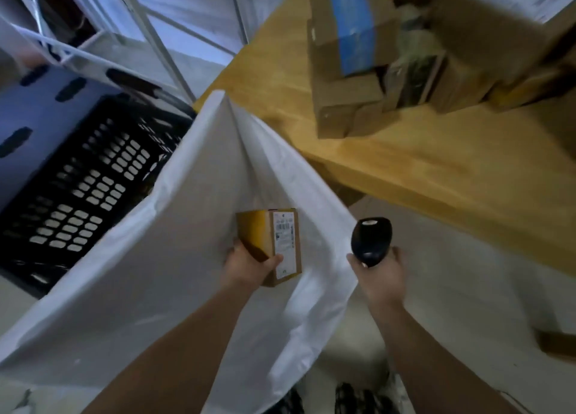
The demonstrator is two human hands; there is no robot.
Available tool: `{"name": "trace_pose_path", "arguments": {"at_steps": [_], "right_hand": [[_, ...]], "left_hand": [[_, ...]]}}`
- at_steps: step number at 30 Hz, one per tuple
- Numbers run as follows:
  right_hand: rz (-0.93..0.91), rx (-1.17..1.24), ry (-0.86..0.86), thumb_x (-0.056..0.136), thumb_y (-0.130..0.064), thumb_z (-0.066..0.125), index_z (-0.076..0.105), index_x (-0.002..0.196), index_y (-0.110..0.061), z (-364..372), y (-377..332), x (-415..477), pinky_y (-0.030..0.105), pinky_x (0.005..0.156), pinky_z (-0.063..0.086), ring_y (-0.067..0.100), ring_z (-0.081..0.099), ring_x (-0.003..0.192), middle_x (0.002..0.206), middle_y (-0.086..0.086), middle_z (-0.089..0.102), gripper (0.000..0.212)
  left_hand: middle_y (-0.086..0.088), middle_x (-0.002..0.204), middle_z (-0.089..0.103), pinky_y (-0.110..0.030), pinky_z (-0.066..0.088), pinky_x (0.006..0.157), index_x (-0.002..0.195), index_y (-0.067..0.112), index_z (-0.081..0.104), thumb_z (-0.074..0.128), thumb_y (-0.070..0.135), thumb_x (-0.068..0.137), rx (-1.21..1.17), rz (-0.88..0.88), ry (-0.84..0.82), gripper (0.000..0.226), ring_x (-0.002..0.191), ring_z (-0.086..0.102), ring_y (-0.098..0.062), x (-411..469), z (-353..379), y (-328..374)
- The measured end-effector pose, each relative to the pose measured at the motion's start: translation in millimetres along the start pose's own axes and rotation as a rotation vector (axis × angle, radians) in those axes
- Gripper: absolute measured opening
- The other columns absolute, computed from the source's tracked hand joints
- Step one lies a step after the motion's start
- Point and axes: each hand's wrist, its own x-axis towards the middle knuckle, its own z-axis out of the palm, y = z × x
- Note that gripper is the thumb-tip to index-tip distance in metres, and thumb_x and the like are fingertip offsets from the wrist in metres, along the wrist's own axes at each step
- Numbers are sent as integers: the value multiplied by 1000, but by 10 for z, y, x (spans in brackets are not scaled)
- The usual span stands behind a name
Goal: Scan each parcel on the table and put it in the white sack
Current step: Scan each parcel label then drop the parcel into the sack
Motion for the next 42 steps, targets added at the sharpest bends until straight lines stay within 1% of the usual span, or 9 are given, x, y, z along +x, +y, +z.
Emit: {"name": "trace_pose_path", "arguments": {"at_steps": [2, 7, 13, 18, 24, 28, 31, 38, 42], "right_hand": [[-34, -86, 10, 80, -23, 75, 44, 136, -2, 168, 69, 66, 31, 91, 40, 37, 49, 121, 142, 18, 40, 68], [-265, -467, -47, 85, -8, 60, 57, 130, -13, 431, 271, 341, 47, 109, 31, 39, 28, 137, 157, 12, 19, 45], [-472, -601, 71, 72, 4, 65, 65, 110, -2, 620, 593, 617, 51, 95, 42, 43, 42, 120, 139, 19, 44, 38], [-658, -587, 208, 55, 18, 65, 63, 85, 6, 724, 784, 778, 42, 64, 42, 46, 55, 75, 85, 27, 57, 32], [-686, -626, 117, 53, 24, 67, 62, 82, 6, 496, 758, 556, 32, 54, 32, 39, 54, 55, 78, 26, 56, 35], [-532, -752, -53, 81, 4, 57, 59, 108, -4, 181, 618, 385, 33, 69, 41, 38, 57, 89, 109, 20, 58, 28], [-415, -693, -179, 83, -5, 54, 58, 97, -10, -109, 449, 214, 36, 81, 50, 33, 53, 101, 114, 13, 53, 16], [-334, -363, -221, 86, -9, 61, 60, 82, -3, -1123, -5, -215, 25, 48, 30, 23, 50, 68, 70, 7, 54, 8], [-387, -231, -152, 82, -5, 62, 33, 52, -15, -1740, -292, -325, 29, 49, 21, 17, 37, 50, 50, 0, 36, 42]], "left_hand": [[-14, 137, 43, -44, 40, 105, 146, 10, 25, 77, 62, 66, 137, -16, -12, 108, 126, 45, -33, 202, 178, -159], [-16, 142, 36, -43, 37, 104, 149, 12, 15, 66, 70, 71, 351, -51, -59, 110, 129, 40, -34, 635, 557, -461], [-16, 143, 37, -41, 38, 101, 151, 9, 12, 58, 72, 76, 539, -49, -49, 108, 129, 40, -33, 967, 941, -778], [-17, 144, 35, -42, 38, 100, 150, 10, 16, 46, 64, 89, 559, -3, -81, 87, 130, 38, -34, 1029, 1057, -812], [-13, 128, 48, -35, 41, 85, 132, 8, 39, 45, 48, 96, 555, 149, -35, 53, 117, 46, -29, 723, 817, -566], [-14, 131, 48, -35, 39, 92, 138, 10, 36, 50, 38, 95, 408, 213, -57, 53, 121, 45, -32, 228, 597, -256], [-15, 138, 46, -39, 39, 99, 144, 11, 31, 50, 38, 96, 363, 279, -64, 59, 126, 44, -34, -252, 406, -8], [-13, 141, 46, -42, 41, 104, 147, 12, 31, 54, 41, 94, 193, 407, -24, 64, 127, 47, -29, -1215, 31, 671], [-13, 140, 46, -42, 43, 102, 146, 13, 33, 55, 40, 94, 96, 502, 2, 63, 125, 49, -28, -1588, -94, 1173]]}}
